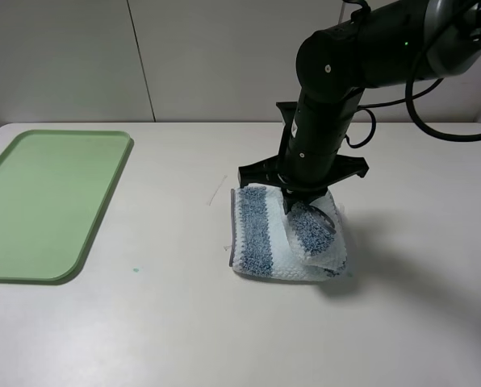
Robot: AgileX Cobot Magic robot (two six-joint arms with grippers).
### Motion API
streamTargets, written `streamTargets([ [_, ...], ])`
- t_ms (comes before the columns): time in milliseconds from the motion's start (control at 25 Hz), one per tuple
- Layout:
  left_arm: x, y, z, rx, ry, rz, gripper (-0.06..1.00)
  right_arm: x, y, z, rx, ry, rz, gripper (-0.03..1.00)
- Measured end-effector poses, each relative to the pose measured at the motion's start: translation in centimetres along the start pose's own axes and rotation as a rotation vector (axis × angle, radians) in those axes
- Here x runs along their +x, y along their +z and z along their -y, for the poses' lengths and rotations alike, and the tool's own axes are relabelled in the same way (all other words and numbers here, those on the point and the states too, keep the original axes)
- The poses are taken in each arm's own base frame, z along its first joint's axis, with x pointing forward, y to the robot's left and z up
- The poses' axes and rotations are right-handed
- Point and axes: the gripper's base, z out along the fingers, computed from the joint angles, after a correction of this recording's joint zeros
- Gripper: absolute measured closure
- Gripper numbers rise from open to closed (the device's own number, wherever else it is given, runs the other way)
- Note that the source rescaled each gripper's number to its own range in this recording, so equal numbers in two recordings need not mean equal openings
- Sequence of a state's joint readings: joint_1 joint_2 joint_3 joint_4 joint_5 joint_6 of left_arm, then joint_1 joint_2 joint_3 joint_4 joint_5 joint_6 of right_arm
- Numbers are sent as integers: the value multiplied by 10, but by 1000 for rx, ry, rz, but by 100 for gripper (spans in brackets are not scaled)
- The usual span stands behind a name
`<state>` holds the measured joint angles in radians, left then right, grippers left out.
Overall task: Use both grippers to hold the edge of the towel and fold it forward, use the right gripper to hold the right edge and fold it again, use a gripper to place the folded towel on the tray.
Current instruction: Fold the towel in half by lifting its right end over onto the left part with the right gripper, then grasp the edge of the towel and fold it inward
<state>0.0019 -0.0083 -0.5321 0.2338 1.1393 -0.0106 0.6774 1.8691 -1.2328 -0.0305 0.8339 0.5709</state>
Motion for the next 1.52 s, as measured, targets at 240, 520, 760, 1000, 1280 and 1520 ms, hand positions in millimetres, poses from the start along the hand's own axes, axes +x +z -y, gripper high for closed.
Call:
streamTargets([
  [240,0,0,-1,-16,5,0,1,-2,0,-5,-50,31,19,17],
  [520,0,0,-1,-16,5,0,1,-2,0,-6,-70,17,18,-3],
  [760,0,0,-1,-16,5,0,1,-2,-3,-6,-73,8,23,-3],
  [1000,0,0,-1,-16,5,0,1,2,-33,-2,-72,-55,56,-3],
  [1280,0,0,-1,-16,5,0,1,17,-73,9,-46,-232,25,-3],
  [1520,0,0,-1,-16,5,0,1,39,-107,22,-34,-422,-50,-3],
])
